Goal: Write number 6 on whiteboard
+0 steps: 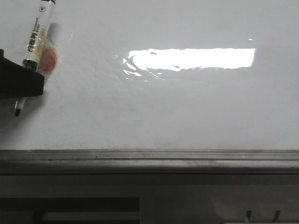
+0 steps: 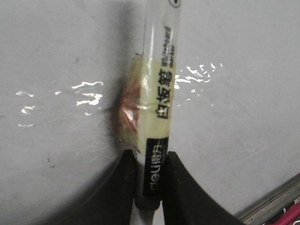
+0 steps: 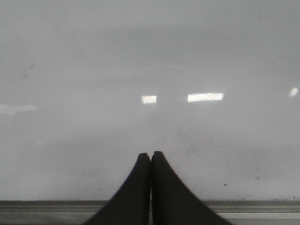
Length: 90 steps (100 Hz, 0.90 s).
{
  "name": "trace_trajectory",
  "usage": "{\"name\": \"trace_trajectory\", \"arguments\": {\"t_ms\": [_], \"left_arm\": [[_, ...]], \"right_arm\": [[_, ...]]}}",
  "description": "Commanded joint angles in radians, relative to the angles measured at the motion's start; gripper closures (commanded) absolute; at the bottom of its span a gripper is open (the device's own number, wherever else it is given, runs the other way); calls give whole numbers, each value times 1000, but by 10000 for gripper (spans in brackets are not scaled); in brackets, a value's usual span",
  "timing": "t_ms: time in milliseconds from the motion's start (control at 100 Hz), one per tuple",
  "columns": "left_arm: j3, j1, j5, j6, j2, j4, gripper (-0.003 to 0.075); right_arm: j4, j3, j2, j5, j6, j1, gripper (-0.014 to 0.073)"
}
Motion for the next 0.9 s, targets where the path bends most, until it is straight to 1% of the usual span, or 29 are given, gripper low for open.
{"name": "trace_trajectory", "arguments": {"t_ms": [0, 100, 190, 270, 340, 430, 510, 590, 640, 740, 790, 830, 890], "left_arm": [[-19, 5, 1, -4, 17, -26, 741], [-19, 5, 1, -4, 17, -26, 741], [-19, 5, 1, -4, 6, 4, 741], [-19, 5, 1, -4, -16, 82, 741], [-19, 3, -1, -4, -39, 149, 741], [-19, -16, -1, -4, -61, 299, 741], [-19, -38, -12, -4, -71, 429, 741], [-19, -63, -57, -4, -71, 511, 741], [-19, -78, -88, -4, -69, 572, 741], [-19, -95, -133, -4, -69, 716, 741], [-19, -95, -139, -4, -69, 757, 741], [-19, -95, -139, -4, -69, 763, 741], [-19, -95, -139, -4, -69, 764, 741]], "right_arm": [[5, -34, 14, -63, 0, 21, 646], [5, -51, 16, -43, 0, 56, 646], [5, -80, 16, -5, -42, 118, 646], [5, -114, 16, 21, -81, 192, 646], [5, -139, 16, 45, -83, 253, 643], [5, -161, 16, 51, -83, 325, 623], [14, -174, 18, 56, -85, 402, 579], [14, -187, 32, 73, -113, 481, 524], [16, -196, 44, 73, -120, 533, 482], [16, -221, 89, 63, -120, 637, 369], [16, -237, 119, 58, -120, 685, 323], [16, -251, 147, 51, -120, 724, 298], [16, -275, 188, 35, -120, 777, 288]]}}
